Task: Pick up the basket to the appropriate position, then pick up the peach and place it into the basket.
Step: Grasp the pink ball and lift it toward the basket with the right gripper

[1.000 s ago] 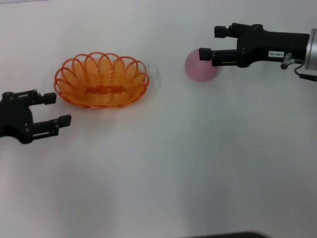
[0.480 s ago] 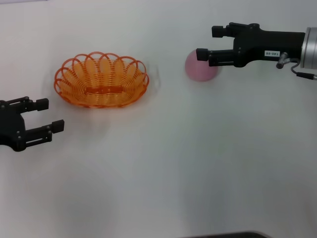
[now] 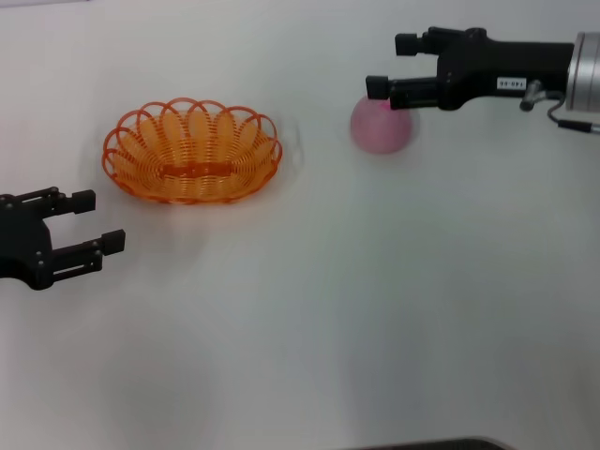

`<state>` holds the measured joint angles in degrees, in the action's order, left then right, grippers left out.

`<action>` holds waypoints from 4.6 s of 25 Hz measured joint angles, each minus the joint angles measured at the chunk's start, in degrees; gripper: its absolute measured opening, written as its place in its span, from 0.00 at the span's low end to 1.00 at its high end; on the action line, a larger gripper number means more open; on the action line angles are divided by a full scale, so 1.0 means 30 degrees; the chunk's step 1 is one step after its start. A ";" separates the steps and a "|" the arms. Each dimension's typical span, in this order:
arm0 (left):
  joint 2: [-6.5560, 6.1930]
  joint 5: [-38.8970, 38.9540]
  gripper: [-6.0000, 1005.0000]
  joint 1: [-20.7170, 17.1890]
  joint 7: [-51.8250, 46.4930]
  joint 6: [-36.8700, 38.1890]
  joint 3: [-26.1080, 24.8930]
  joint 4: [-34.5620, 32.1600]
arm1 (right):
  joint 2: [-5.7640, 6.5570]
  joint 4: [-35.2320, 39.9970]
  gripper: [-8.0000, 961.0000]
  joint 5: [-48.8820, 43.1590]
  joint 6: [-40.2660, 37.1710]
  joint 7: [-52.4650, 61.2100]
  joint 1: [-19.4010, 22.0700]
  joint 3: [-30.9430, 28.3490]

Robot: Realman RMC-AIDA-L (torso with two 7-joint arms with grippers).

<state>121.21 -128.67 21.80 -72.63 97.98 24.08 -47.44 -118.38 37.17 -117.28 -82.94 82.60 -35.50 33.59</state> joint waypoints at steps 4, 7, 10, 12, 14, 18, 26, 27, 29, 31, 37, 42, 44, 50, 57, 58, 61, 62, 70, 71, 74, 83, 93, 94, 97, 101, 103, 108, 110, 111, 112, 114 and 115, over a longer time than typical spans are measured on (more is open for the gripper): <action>-0.0021 -0.0021 0.69 -0.0001 0.0005 -0.0014 0.0001 0.0029 | 0.0445 0.0580 0.96 -0.0041 0.0023 0.1355 -0.0370 0.0911; -0.0002 -0.0064 0.69 -0.0002 0.0010 -0.0047 0.0026 0.0030 | 0.0689 0.2094 0.96 -0.0065 0.0091 0.3001 -0.0452 0.2325; -0.0002 -0.0079 0.69 -0.0001 0.0012 -0.0087 0.0015 0.0029 | 0.0834 0.3988 0.96 -0.0313 -0.0010 0.4625 -0.0444 0.3350; -0.0002 -0.0084 0.69 -0.0001 0.0013 -0.0093 0.0005 0.0027 | 0.0859 0.4975 0.96 -0.0764 -0.0059 0.5462 -0.0478 0.3511; 0.0006 -0.0086 0.69 -0.0001 0.0012 -0.0118 -0.0001 0.0026 | 0.0862 0.5342 0.96 -0.1109 -0.0069 0.5812 -0.0618 0.3536; 0.0040 -0.0088 0.69 0.0000 0.0013 -0.0299 0.0036 0.0043 | 0.0833 0.5447 0.96 -0.1510 -0.0102 0.5949 -0.0924 0.3627; 0.0054 -0.0084 0.69 0.0039 0.0013 -0.0340 0.0034 0.0081 | 0.0634 0.5407 0.96 -0.3355 0.0094 0.7571 -0.2042 0.3911; 0.0051 -0.0083 0.69 0.0072 0.0013 -0.0343 0.0045 0.0140 | 0.0614 0.5423 0.96 -0.4075 0.0112 0.8291 -0.2358 0.3983; 0.0029 -0.0082 0.69 0.0130 0.0014 -0.0346 0.0091 0.0240 | 0.0544 0.5444 0.96 -0.5564 0.0106 0.9761 -0.2994 0.4077; 0.0009 -0.0086 0.69 0.0182 0.0006 -0.0346 0.0131 0.0306 | 0.0343 0.5596 0.96 -0.7842 -0.0052 1.1446 -0.3821 0.4244; -0.0002 -0.0088 0.69 0.0251 0.0006 -0.0370 0.0195 0.0344 | -0.0255 0.6005 0.96 -1.2558 -0.0577 1.3251 -0.5275 0.5518; -0.0005 -0.0088 0.69 0.0265 0.0014 -0.0533 0.0206 0.0503 | -0.0356 0.5902 0.96 -1.3221 -0.0488 1.3501 -0.5604 0.6075; -0.0005 -0.0088 0.69 0.0265 0.0014 -0.0545 0.0207 0.0520 | -0.0369 0.5798 0.96 -1.3242 -0.0358 1.3527 -0.5619 0.6280; -0.0064 -0.0087 0.69 0.0264 -0.0086 -0.0540 0.0190 0.0520 | -0.0393 0.5104 0.96 -1.3281 0.0360 1.3555 -0.5631 0.6381; -0.0064 -0.0085 0.69 0.0278 -0.0077 -0.0600 0.0191 0.0518 | -0.0298 0.2111 0.96 -1.3301 0.3184 1.3524 -0.6024 0.6803; -0.0064 -0.0080 0.69 0.0280 -0.0077 -0.0605 0.0177 0.0520 | -0.0301 0.1802 0.96 -1.3302 0.3500 1.3484 -0.6086 0.6819; -0.0064 -0.0069 0.69 0.0284 -0.0077 -0.0619 0.0160 0.0521 | -0.0347 0.0720 0.96 -1.3307 0.4542 1.3380 -0.6323 0.7015; -0.0064 -0.0069 0.69 0.0286 -0.0077 -0.0629 0.0169 0.0526 | -0.0353 0.0425 0.96 -1.3304 0.4792 1.3374 -0.6388 0.7135; -0.0063 -0.0031 0.69 0.0359 -0.0139 -0.0694 0.0210 0.0555 | -0.0383 -0.0015 0.96 -1.3209 0.5407 1.3607 -0.6517 0.7762; -0.0064 -0.0035 0.69 0.0369 -0.0141 -0.0692 0.0209 0.0554 | -0.0384 -0.0018 0.96 -1.3207 0.5407 1.3620 -0.6532 0.7762; -0.0063 -0.0048 0.69 0.0390 -0.0146 -0.0698 0.0206 0.0554 | -0.0385 -0.0029 0.96 -1.3203 0.5420 1.3639 -0.6542 0.7780; -0.0114 -0.0073 0.69 0.0496 -0.0162 -0.0699 0.0203 0.0771 | -0.0384 -0.0129 0.94 -1.3211 0.5457 1.3647 -0.6625 0.7884; -0.0179 -0.0116 0.69 0.0673 -0.0334 -0.0820 0.0264 0.1108 | -0.0384 -0.0292 0.78 -1.3175 0.5637 1.3641 -0.6656 0.8698; -0.0179 -0.0116 0.69 0.0674 -0.0336 -0.0828 0.0263 0.1108 | -0.0384 -0.0292 0.74 -1.3174 0.5639 1.3642 -0.6656 0.8704; -0.0179 -0.0116 0.69 0.0674 -0.0340 -0.0856 0.0263 0.1114 | -0.0383 -0.0292 0.63 -1.3172 0.5645 1.3642 -0.6652 0.8725; -0.0179 -0.0116 0.69 0.0697 -0.0340 -0.0944 0.0263 0.1224 | -0.0383 -0.0292 0.42 -1.3172 0.5646 1.3620 -0.6651 0.8727; -0.0180 -0.0117 0.69 0.0703 -0.0341 -0.0973 0.0263 0.1238 | -0.0383 -0.0292 0.36 -1.3171 0.5646 1.3598 -0.6656 0.8727; -0.0180 -0.0092 0.69 0.0706 -0.0346 -0.1003 0.0250 0.1277 | -0.0383 -0.0292 0.32 -1.3172 0.5646 1.3569 -0.6756 0.8728; -0.0180 -0.0069 0.69 0.0704 -0.0364 -0.0949 0.0255 0.1281 | -0.0383 -0.0292 0.30 -1.3172 0.5646 1.3566 -0.6782 0.8736; -0.0180 -0.0059 0.69 0.0705 -0.0392 -0.0914 0.0261 0.1282 | -0.0383 -0.0292 0.29 -1.3173 0.5641 1.3566 -0.6793 0.8744; -0.0180 -0.0056 0.69 0.0713 -0.0421 -0.0903 0.0262 0.1283 | -0.0383 -0.0292 0.28 -1.3173 0.5625 1.3568 -0.6808 0.8748; -0.0180 -0.0054 0.69 0.0770 -0.0505 -0.0866 0.0263 0.1284 | -0.0383 -0.0287 0.27 -1.3173 0.5573 1.3572 -0.6834 0.8753; -0.0180 -0.0062 0.69 0.0808 -0.0530 -0.0864 0.0263 0.1283 | -0.0383 -0.0264 0.26 -1.3173 0.5555 1.3577 -0.6840 0.8755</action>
<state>120.67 -128.86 24.22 -74.22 95.39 24.87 -43.59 -119.53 36.38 -156.79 -66.27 123.33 -56.02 59.85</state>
